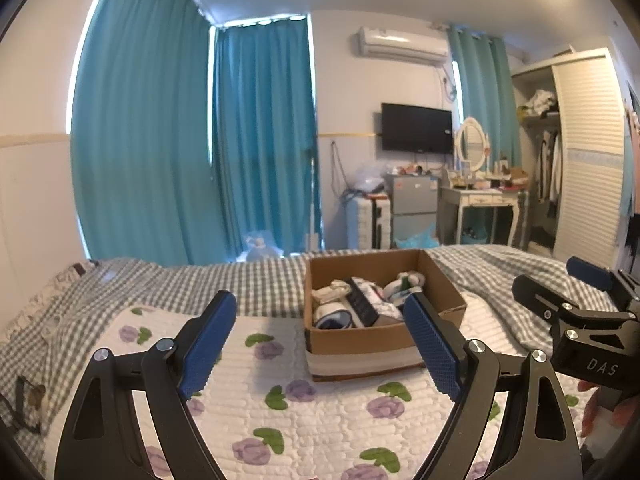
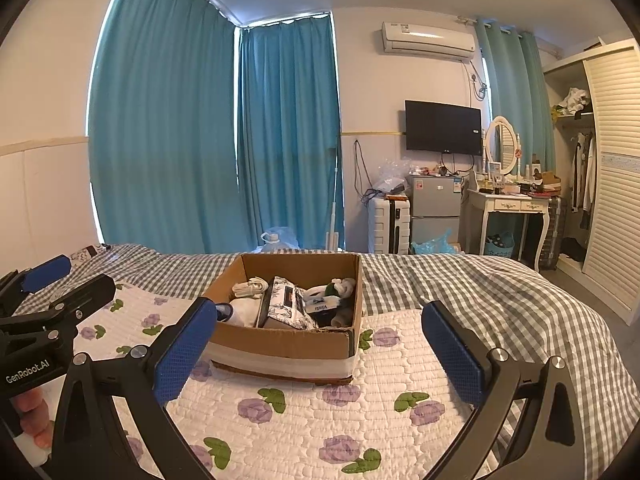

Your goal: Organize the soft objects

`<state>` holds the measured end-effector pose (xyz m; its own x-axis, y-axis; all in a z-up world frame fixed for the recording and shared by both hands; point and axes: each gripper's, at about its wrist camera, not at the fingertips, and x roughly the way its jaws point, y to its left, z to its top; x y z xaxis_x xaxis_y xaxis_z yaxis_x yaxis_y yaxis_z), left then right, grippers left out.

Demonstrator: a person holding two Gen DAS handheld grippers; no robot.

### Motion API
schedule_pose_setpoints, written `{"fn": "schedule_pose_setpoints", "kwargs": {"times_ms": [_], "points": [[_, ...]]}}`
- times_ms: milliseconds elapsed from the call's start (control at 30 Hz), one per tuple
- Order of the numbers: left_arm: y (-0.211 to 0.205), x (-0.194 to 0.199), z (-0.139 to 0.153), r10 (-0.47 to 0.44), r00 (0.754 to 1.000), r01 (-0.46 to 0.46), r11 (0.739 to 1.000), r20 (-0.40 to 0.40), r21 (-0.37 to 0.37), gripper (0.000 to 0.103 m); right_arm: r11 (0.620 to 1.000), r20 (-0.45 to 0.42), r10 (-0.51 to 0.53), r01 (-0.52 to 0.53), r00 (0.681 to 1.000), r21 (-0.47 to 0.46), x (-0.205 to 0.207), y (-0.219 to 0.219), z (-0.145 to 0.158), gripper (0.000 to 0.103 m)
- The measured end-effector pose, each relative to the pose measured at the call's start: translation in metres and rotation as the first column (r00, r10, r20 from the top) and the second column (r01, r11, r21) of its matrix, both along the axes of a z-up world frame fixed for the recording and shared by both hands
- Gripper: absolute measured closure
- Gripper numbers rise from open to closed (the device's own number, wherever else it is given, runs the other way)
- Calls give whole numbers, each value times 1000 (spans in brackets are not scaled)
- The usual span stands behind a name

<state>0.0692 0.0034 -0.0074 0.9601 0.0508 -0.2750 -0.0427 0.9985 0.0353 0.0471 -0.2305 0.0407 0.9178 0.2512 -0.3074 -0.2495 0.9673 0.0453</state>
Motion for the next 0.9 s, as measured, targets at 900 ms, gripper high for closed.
{"fn": "schedule_pose_setpoints", "kwargs": {"times_ms": [900], "points": [[3,2,-3,10,1000,-10,1000,-8,11,16,1000,-21,-4,4,1000,2,4,2,-4,0]]}}
